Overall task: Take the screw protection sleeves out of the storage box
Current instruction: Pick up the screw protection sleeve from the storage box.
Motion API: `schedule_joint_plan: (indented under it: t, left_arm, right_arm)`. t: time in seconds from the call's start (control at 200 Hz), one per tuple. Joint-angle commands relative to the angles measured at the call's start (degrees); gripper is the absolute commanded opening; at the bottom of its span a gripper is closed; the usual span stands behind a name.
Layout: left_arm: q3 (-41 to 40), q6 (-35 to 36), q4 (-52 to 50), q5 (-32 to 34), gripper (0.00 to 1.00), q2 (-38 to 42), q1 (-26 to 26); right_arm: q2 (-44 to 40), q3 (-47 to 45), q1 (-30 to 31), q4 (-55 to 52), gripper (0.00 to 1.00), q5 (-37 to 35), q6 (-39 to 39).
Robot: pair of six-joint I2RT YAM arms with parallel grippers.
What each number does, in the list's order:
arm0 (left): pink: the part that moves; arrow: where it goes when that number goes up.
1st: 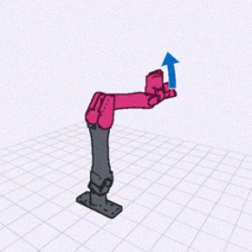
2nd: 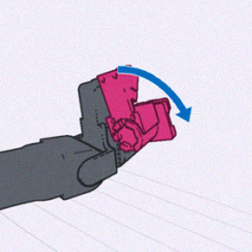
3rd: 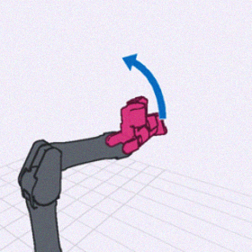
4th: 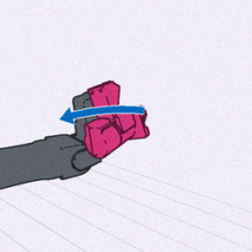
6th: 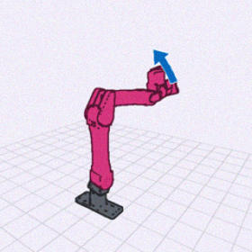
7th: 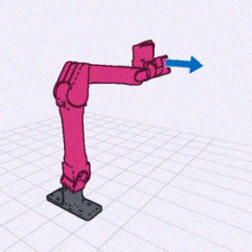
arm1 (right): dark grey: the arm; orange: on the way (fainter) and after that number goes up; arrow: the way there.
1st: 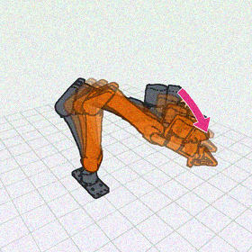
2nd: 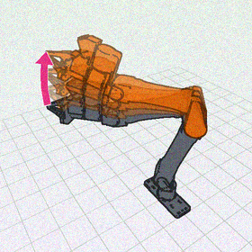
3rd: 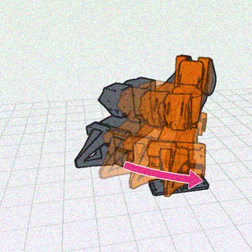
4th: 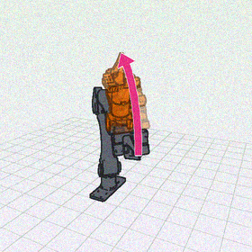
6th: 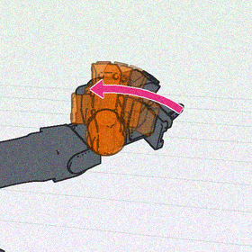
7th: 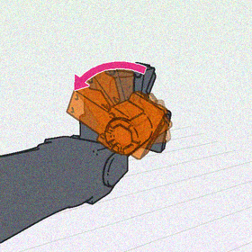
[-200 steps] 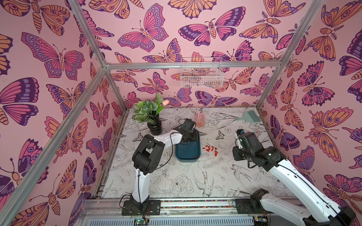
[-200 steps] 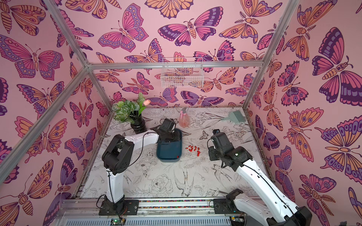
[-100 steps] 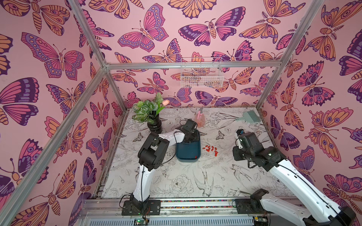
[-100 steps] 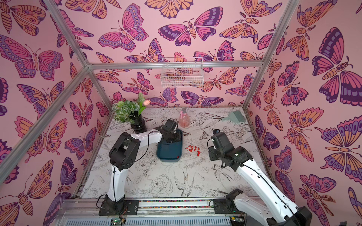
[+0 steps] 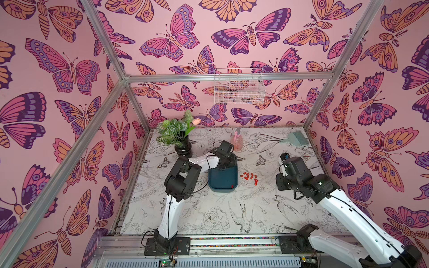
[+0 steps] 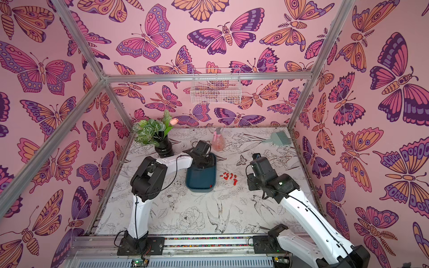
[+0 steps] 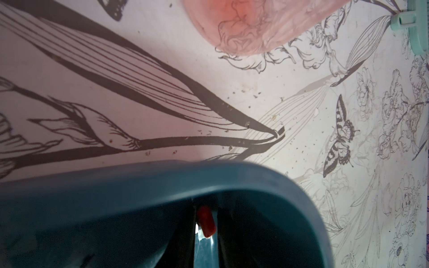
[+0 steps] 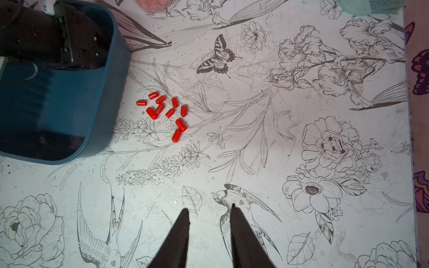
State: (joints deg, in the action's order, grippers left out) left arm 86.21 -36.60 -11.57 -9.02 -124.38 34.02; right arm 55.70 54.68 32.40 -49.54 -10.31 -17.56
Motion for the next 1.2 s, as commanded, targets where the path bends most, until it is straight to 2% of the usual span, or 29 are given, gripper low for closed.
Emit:
schedule_joint_plan:
  t: [0.0, 0.235, 1.197]
  left_arm:
    - [-0.3, -0.1, -1.8, 0.2, 0.19, -2.8, -0.4]
    - [-1.7, 0.4, -1.7, 0.5, 0.14, -0.8, -0.3]
    - [-14.4, 4.9, -2.1, 0.4, 0.14, 20.1, 3.2]
  right_arm:
    - [-0.7, -0.3, 0.4, -0.5, 0.35, -0.9, -0.3]
    - [-0.7, -0.3, 0.3, -0.5, 0.35, -0.8, -0.2]
    - [-0.9, -0.3, 0.1, -0.3, 0.35, -0.7, -0.3]
